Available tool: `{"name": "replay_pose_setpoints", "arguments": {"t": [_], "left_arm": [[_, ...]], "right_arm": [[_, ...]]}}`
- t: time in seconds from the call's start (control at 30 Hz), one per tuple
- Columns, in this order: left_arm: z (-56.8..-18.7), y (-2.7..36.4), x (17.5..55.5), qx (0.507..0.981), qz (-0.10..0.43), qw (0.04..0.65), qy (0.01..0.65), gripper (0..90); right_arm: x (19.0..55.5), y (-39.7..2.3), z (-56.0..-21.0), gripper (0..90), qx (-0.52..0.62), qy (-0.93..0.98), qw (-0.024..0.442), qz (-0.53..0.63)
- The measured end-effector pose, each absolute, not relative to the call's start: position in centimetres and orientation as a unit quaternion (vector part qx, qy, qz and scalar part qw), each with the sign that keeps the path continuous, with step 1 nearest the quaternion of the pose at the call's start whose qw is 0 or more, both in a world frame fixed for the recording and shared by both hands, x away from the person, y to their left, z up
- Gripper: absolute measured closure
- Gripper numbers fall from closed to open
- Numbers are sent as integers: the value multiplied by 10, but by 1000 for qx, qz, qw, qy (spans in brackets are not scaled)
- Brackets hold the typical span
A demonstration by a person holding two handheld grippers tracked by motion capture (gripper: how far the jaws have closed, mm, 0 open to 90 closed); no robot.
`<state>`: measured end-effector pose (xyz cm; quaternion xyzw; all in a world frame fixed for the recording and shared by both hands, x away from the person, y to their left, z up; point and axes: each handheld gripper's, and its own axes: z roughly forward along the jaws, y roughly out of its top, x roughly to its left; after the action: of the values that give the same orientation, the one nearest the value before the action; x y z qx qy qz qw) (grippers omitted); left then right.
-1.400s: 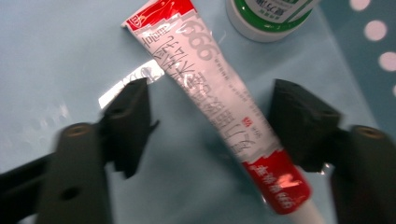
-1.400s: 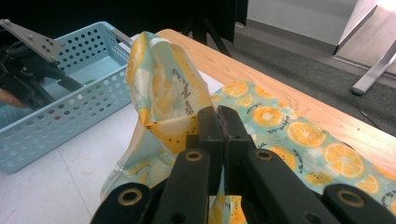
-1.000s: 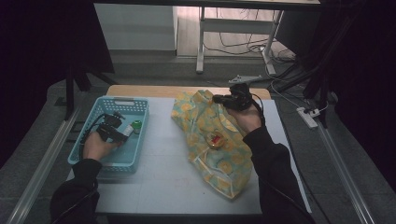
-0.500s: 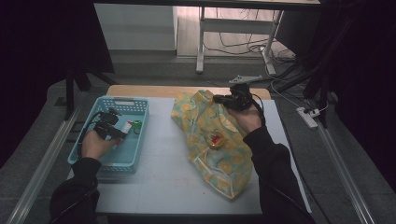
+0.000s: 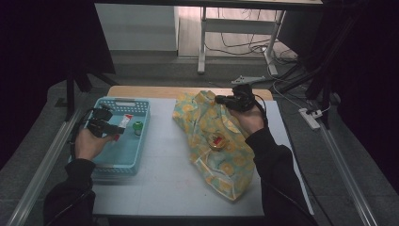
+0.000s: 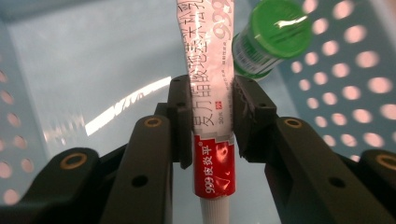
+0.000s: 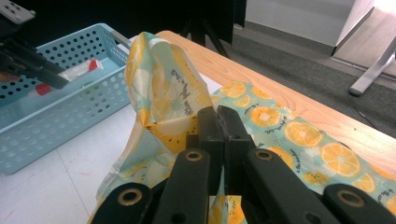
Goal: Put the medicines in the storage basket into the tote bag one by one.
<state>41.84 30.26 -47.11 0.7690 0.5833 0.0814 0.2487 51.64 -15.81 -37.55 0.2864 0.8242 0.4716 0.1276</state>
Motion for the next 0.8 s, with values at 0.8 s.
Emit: {"name": "replay_pose_setpoints", "arguments": {"t": [0.8], "left_arm": [[-411,258,380,791,110,361,482,694]], "right_arm": [[516,-158,-372,896,285,821,131,477]]}}
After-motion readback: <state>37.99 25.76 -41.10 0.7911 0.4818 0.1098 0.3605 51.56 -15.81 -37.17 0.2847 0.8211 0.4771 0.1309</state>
